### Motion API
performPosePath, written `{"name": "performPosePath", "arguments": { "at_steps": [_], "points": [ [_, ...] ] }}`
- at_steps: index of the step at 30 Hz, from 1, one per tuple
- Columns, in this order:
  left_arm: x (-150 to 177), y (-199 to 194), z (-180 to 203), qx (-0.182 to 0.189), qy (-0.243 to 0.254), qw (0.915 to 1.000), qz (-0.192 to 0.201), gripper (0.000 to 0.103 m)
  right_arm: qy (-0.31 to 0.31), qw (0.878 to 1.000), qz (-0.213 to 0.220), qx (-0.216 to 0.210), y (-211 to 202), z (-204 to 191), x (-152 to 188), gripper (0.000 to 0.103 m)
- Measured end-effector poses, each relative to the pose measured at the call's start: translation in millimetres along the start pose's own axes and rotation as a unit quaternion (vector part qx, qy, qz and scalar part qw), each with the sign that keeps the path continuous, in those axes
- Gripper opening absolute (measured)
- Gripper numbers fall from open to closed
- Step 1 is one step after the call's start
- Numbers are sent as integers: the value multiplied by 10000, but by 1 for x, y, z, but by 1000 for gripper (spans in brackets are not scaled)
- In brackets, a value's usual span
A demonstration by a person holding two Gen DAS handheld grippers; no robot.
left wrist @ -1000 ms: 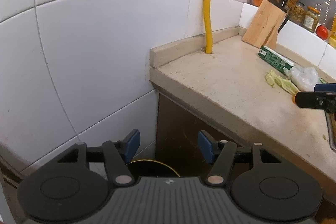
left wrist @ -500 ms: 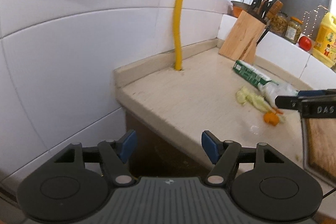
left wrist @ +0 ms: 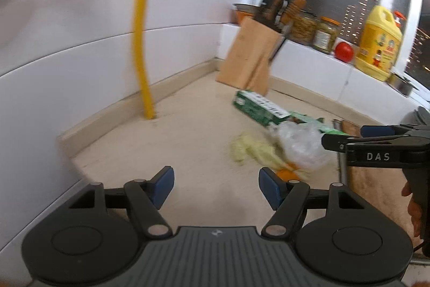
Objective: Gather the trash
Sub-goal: 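Reach the right tool to the clear plastic bag and close on it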
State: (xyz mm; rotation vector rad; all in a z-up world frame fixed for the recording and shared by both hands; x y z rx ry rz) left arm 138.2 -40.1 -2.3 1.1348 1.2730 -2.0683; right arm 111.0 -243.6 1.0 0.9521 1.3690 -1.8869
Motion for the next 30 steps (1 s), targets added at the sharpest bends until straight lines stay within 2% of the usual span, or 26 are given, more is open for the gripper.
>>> {"name": "performPosePath", "arguments": {
  "at_steps": [6,15,26,30],
  "points": [
    [-13,24,28,272,212,9994,-74,66,217,9994,-47,280,7,27,2,93],
    [-29,55,55,483,439,9977,-186,68,342,9979,-167,534,22,55,5,94],
    [-27,103,60,590,360,9955,-644,68,575,9951,-378,714,47,89,8,96],
    [-21,115,65,660,470,9936,-781,68,679,9942,-469,683,59,98,9,96]
  ]
}}
Point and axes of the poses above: each gripper's, at about its wrist camera, not at the fingertips, and y roughly the way its jaws point, z to its right, x to its underside, the point moved 4 cm from there along y, roughly the way its jaws point, and after that the axes turned 3 degrees about x, right-handed, at the moved point
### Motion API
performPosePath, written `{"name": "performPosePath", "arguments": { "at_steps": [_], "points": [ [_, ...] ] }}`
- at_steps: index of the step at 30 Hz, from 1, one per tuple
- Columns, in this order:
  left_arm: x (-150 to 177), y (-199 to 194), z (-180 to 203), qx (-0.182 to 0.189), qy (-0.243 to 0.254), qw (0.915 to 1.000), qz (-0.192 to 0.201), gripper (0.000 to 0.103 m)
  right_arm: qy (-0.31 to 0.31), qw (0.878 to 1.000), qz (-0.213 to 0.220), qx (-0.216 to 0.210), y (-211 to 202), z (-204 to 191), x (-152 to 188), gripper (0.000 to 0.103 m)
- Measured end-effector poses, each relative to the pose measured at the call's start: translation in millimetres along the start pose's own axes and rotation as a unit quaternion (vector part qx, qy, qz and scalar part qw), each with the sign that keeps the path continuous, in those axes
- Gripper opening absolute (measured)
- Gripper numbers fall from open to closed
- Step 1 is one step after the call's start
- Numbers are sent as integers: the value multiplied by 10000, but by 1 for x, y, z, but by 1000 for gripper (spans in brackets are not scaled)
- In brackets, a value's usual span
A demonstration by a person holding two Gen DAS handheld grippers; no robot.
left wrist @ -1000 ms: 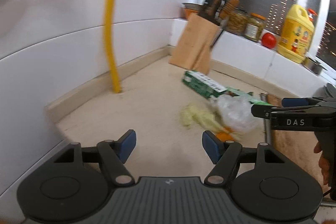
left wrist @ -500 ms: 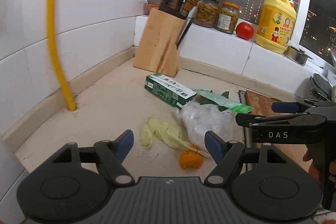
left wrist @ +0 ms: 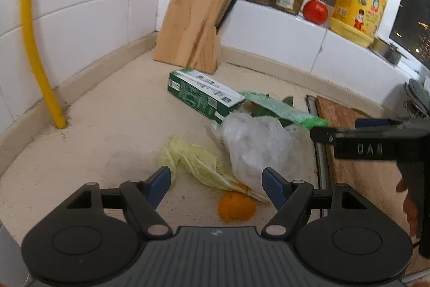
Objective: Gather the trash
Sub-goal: 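Reach the right tool to the clear plastic bag and close on it, then close the left tool on a pale cabbage leaf while the right holds the bag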
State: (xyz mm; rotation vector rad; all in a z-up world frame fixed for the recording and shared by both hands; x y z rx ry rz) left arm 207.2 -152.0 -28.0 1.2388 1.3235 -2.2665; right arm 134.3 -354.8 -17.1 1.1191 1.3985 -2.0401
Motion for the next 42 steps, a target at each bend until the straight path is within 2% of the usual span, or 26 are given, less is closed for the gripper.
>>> {"name": "performPosePath", "arguments": {
  "at_steps": [4,10,17,20,22,23,24,25,27,30,33,38,40,42],
  "points": [
    [-2,13,-3,-155,201,9996,-93,68,94,9998,-84,-144,9,3,-2,96],
    [-12,20,-19,-195,21,9998,-106,68,223,9976,-196,-620,17,-4,-10,96],
    [-5,28,-26,-195,-54,9995,-258,68,-137,9954,-361,-873,32,-29,-11,96],
    [-1,27,-27,-152,-89,9994,-295,68,-233,9927,-429,-1105,30,-39,-8,93],
    [1,27,-26,-161,-83,9993,-312,68,-370,9905,-404,-1262,27,-47,-6,82],
    [1,26,-25,-150,-84,9994,-308,68,-460,9888,-402,-1359,26,-52,-6,66],
    [1,25,-25,-141,-84,9994,-290,68,-520,9875,-441,-1423,27,-56,-6,57],
    [0,23,-25,-132,-81,9995,-263,68,-523,9861,-525,-1484,29,-58,-5,41],
    [0,18,-25,-121,-84,9997,-201,68,-365,9841,-673,-1601,33,-58,-4,31],
    [-3,13,-28,-119,-106,9997,-158,68,-113,9810,-691,-1809,26,-48,-7,23],
    [-6,13,-30,-131,-126,9997,-141,68,163,9788,-567,-1962,8,-32,-14,21],
    [-13,28,-27,-86,-43,9997,-238,70,320,9811,-268,-1889,-17,-7,-23,21],
    [-15,41,-26,-64,-62,9994,-348,71,225,9845,-259,-1718,-19,0,-21,28],
    [-16,55,-25,-102,-125,9988,-461,72,193,9872,-331,-1546,-13,5,-14,42]
  ]
}}
Point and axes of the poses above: each gripper's, at about its wrist camera, not at the fingertips, and y roughly the way its jaws point, z to its right, x to its underside, the point moved 4 cm from there along y, roughly the way its jaws point, and after that the axes turned 3 degrees about x, right-handed, at the moved point
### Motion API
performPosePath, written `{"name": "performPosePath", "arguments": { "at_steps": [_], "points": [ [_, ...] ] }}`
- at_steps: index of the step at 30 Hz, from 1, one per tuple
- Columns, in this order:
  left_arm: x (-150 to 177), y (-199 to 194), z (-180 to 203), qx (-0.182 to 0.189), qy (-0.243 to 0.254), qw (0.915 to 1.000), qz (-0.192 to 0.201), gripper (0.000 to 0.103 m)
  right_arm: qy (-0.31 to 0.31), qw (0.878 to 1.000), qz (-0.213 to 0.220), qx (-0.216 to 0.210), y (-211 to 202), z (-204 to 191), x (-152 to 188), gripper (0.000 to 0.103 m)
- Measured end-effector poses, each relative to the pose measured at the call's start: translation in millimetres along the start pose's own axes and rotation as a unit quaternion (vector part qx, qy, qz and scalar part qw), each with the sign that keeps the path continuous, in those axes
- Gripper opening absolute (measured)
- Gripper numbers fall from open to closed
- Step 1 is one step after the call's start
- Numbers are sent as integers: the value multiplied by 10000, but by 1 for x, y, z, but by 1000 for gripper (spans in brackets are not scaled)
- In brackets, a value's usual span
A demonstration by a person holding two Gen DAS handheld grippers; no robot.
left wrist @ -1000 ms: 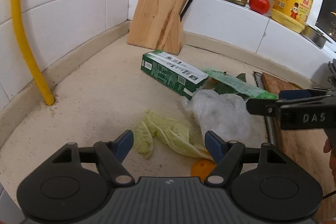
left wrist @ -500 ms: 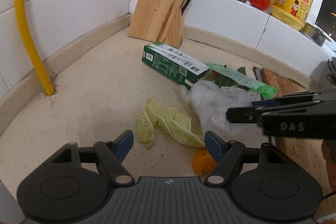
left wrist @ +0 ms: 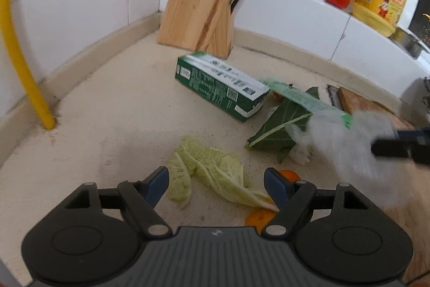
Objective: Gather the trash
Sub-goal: 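Close the left tool on a pale cabbage leaf while the right holds the bag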
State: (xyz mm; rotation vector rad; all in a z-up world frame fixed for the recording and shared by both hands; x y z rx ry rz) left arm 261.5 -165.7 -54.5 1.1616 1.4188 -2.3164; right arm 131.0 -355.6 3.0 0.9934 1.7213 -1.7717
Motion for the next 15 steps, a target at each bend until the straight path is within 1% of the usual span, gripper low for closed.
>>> {"name": "performPosePath", "arguments": {
  "at_steps": [1,2,3,4,5,6,8,9,10,11,12,13,14,15],
  "points": [
    [0,5,0,-29,-31,10000,-50,72,-19,10000,-58,73,3,3,4,47],
    [0,11,0,-58,-71,9999,-110,72,-56,9998,-125,140,8,6,8,56],
    [-1,17,0,-78,-123,9998,-166,72,-38,9998,-128,176,10,7,11,63],
    [-1,21,0,-82,-163,9996,-195,72,-44,9997,-154,188,11,8,14,77],
    [-1,26,0,-110,-218,9995,-224,72,-84,9996,-165,195,13,9,15,83],
    [-1,30,0,-169,-266,9992,-259,72,-129,9996,-111,234,14,9,16,86],
    [-1,33,3,-293,-214,9991,-222,71,-255,9993,-112,257,16,9,18,87],
    [-1,34,5,-374,-129,9990,-222,64,-270,9992,-133,267,19,9,20,87],
    [-1,34,7,-436,-46,9988,-231,54,-273,9991,-183,271,22,9,21,87],
    [0,33,8,-520,33,9983,-249,48,-256,9989,-281,265,28,10,23,87],
    [-1,32,7,-586,74,9979,-281,37,-164,9989,-381,230,34,13,26,86],
    [-1,30,6,-548,45,9980,-302,23,-67,9988,-466,155,37,13,28,82],
    [-1,27,3,-409,-55,9986,-336,17,46,9983,-581,56,40,15,31,60],
    [-1,24,0,-282,-185,9988,-359,12,138,9976,-676,-46,42,16,33,35]
  ]
}}
Point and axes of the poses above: each gripper's, at about its wrist camera, not at the fingertips, and y roughly the way its jaws point, z to its right, x to its underside, the point moved 4 cm from there along y, roughly the way its jaws point, and after that the axes turned 3 degrees about x, right-handed, at the moved point
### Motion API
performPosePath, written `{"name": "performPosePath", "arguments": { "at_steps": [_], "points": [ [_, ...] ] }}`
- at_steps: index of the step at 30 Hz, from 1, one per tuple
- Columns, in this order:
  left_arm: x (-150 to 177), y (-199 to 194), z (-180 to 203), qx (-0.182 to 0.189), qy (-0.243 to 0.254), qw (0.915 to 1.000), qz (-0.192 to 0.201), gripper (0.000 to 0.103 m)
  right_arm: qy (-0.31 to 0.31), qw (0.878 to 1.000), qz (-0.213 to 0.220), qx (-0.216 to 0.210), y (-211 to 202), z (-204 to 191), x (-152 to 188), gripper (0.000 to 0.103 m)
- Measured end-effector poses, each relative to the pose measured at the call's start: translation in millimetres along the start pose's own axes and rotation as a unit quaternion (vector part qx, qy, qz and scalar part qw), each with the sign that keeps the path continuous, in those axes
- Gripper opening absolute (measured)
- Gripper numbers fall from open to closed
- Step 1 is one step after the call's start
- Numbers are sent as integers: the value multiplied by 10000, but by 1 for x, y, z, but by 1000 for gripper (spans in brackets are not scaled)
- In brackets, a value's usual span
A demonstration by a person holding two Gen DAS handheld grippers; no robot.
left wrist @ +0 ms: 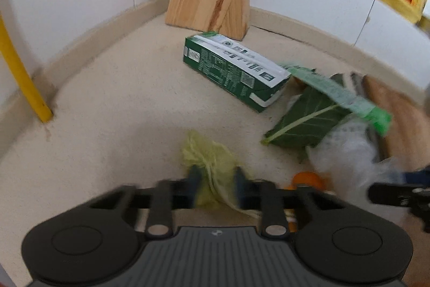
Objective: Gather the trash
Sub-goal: 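Close the left tool on a pale cabbage leaf while the right holds the bag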
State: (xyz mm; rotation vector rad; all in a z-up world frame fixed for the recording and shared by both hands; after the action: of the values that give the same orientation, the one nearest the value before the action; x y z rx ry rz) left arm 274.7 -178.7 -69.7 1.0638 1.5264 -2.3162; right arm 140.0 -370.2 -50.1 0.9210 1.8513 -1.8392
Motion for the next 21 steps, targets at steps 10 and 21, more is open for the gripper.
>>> {"name": "performPosePath", "arguments": {
  "at_steps": [10,21],
  "points": [
    [8,-42,-8,143,-13,9996,223,23,25,9994,251,-230,-31,-12,-4,30],
    [20,-18,-18,382,-957,9946,88,62,-312,9994,104,98,-8,-10,3,82]
  ]
}}
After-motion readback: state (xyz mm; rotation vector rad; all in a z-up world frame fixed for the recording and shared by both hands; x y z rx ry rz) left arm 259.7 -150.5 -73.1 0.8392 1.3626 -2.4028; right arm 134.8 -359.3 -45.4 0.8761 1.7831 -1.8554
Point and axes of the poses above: each gripper's, at about its wrist camera, not at the fingertips, and y roughly the way its jaws point, z to its right, x to its underside, the point moved 4 cm from there along y, roughly the way its jaws point, and after that the axes turned 3 degrees about x, right-handed, at the moved point
